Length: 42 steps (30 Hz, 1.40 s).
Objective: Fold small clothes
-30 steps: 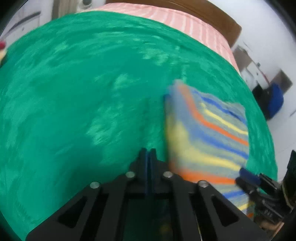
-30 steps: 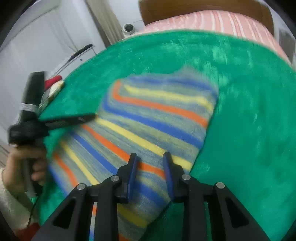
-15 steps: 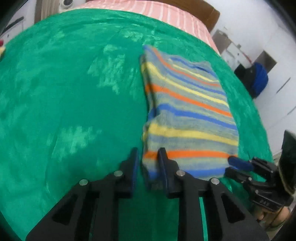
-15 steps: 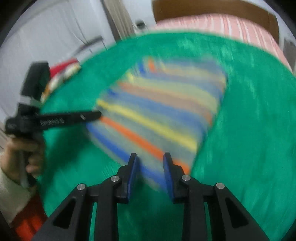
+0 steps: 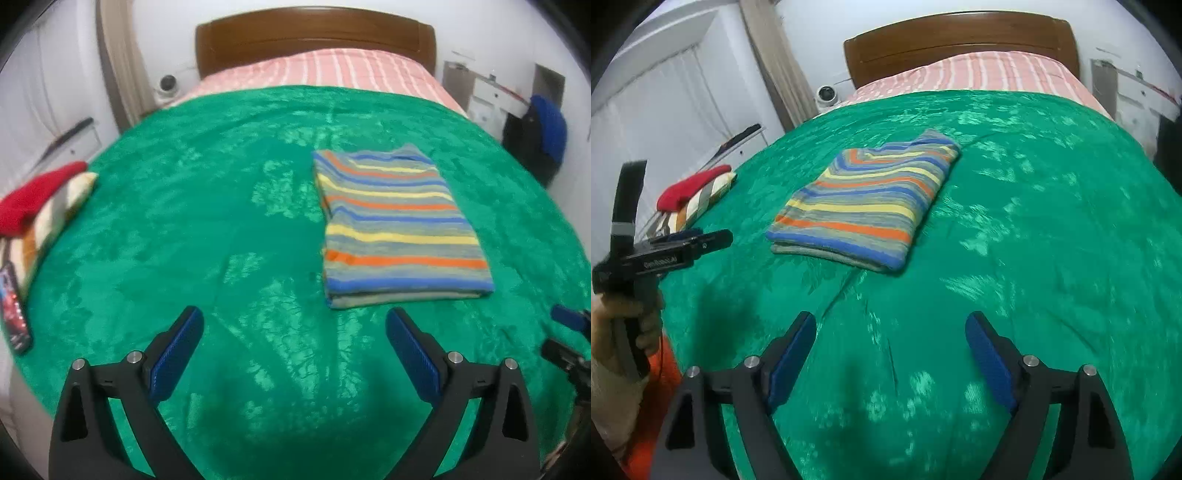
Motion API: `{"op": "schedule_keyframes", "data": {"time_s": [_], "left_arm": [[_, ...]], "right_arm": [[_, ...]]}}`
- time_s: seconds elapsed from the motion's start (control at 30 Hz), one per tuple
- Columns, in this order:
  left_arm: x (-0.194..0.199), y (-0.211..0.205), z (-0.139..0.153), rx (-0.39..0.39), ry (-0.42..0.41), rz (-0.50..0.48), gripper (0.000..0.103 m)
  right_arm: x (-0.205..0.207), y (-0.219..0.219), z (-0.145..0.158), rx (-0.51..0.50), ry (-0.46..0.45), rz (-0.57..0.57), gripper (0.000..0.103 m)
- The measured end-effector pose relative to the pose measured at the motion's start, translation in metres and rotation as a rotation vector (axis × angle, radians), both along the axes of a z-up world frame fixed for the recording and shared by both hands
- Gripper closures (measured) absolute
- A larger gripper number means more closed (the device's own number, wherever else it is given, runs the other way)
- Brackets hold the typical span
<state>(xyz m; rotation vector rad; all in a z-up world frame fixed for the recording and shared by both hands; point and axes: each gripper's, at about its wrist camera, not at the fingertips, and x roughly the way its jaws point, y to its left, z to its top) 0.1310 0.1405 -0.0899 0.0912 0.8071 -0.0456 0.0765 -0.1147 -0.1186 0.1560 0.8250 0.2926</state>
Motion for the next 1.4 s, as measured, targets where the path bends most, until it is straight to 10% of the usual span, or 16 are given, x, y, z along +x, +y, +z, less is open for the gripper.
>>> {"op": "schedule_keyframes", "data": {"time_s": [0.63,1.03,1.4], "left_arm": [[-0.02,0.003,0.006,0.114,-0.097,0.133,0.0],[0.054,0.034,-0.005,-0.213,0.155,-0.055,0.001],[0.196,0.014,-0.051,-0.334,0.354,-0.11,0.002]], "right_arm": [[-0.02,-0.005,0.004,-0.108,-0.035,-0.102,0.007],[-0.003,-0.023,-0.012,0.069,0.045,-0.074,0.007],[0.173,-0.055,-0.018,0.444,0.154,-0.115,0.007]]}}
